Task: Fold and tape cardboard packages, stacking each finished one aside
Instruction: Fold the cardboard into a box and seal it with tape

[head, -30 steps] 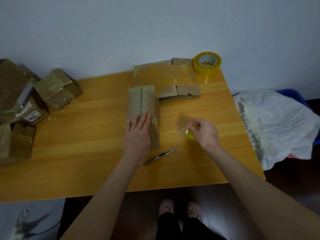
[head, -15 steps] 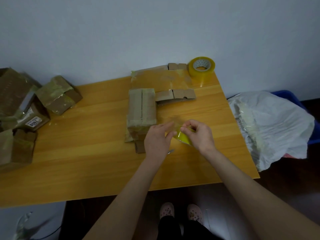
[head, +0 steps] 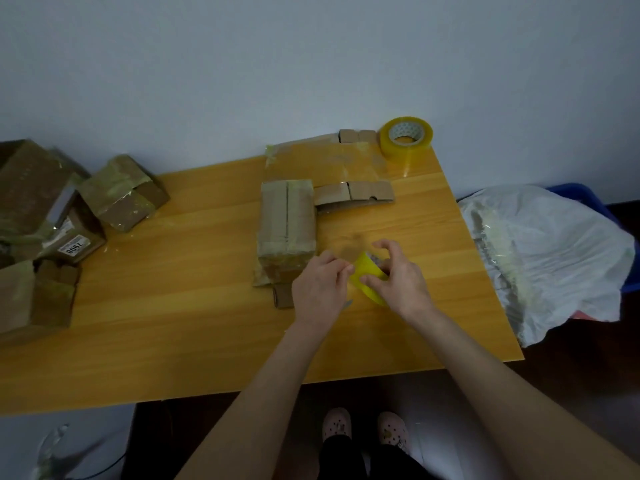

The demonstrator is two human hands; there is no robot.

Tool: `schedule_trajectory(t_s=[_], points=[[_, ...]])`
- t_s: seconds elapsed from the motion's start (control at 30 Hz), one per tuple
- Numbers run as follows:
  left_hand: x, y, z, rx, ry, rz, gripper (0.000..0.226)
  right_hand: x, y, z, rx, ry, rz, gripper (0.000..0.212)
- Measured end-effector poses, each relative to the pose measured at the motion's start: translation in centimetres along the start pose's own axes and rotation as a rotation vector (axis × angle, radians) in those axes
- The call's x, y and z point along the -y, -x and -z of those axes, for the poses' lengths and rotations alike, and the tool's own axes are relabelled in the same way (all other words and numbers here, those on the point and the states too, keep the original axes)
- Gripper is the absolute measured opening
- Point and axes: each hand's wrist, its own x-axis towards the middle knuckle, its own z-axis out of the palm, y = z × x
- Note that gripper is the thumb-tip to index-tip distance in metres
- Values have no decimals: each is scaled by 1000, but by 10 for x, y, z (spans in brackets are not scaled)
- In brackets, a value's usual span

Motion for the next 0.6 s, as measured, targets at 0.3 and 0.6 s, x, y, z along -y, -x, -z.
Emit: schedule_trajectory(t_s=[0.3,0.6], points=[[52,48,35,-116,145,218,35,-29,-10,-7,28,615,44,27],[81,-4,45,-46,-12,179,43,69,-1,-83,-95,136,267,50]])
